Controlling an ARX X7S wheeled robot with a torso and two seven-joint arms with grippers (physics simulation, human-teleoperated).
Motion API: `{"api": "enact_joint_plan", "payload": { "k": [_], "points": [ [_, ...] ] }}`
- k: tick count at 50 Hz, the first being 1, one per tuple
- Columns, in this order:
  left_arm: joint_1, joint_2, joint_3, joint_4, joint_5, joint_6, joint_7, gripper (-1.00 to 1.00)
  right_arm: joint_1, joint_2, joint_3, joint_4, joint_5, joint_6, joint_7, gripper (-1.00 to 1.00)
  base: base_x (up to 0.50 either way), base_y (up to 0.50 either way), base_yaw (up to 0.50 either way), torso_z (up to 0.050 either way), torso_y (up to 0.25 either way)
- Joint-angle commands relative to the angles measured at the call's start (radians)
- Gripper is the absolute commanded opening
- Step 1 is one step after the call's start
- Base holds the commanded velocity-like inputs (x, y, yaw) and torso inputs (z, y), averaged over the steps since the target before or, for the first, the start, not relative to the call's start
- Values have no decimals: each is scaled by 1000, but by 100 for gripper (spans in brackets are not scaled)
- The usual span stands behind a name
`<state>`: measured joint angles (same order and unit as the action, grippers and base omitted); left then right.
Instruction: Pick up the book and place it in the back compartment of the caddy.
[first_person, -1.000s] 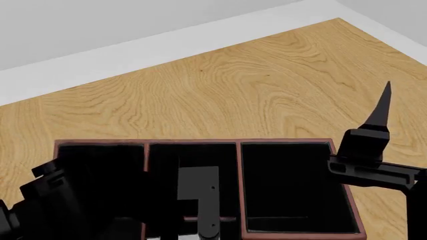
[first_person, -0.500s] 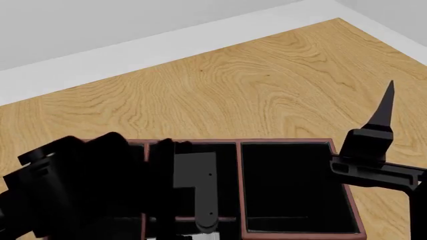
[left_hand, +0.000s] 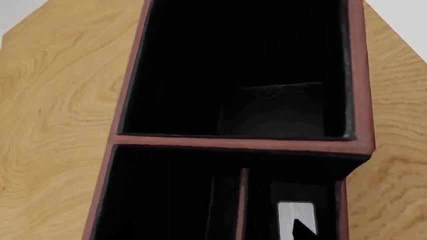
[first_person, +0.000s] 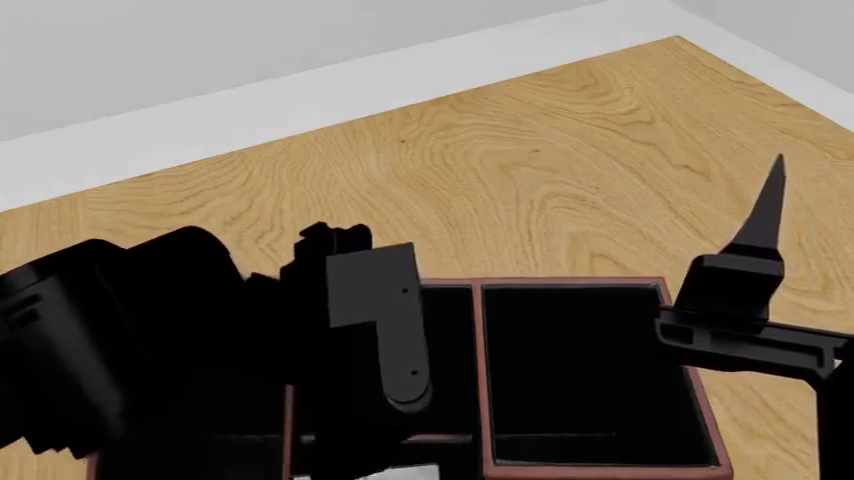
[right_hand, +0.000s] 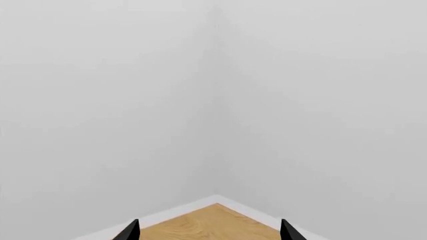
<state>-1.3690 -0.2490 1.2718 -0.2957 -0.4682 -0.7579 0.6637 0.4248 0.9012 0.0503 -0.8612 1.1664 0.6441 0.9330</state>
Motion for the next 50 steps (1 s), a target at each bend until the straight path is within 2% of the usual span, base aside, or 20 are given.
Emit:
{"api": "enact_joint_plan", "payload": {
  "k": [1,14,20,27,41,50],
  "points": [
    [42,-35,-73,40,-6,49,-97,100,7,-4,-7,0,-4,-3,-6,100,0,0,0,0,0],
    [152,-79,-190,89,-22,171,-247,100,34,-3,-22,-8,16,8,9,100,0,0,0,0,0],
    [180,-92,-286,118,-66,214,-318,100,36,-5,-26,-5,12,8,6,100,0,0,0,0,0],
    [232,-101,-341,146,-73,281,-389,100,24,0,-15,-8,14,1,7,100,0,0,0,0,0],
    [327,-167,-404,267,-84,344,-494,100,48,5,-31,-18,30,17,27,100,0,0,0,0,0],
    [383,-177,-477,340,-56,397,-657,100,67,10,-40,-27,44,28,42,100,0,0,0,0,0]
  ]
}}
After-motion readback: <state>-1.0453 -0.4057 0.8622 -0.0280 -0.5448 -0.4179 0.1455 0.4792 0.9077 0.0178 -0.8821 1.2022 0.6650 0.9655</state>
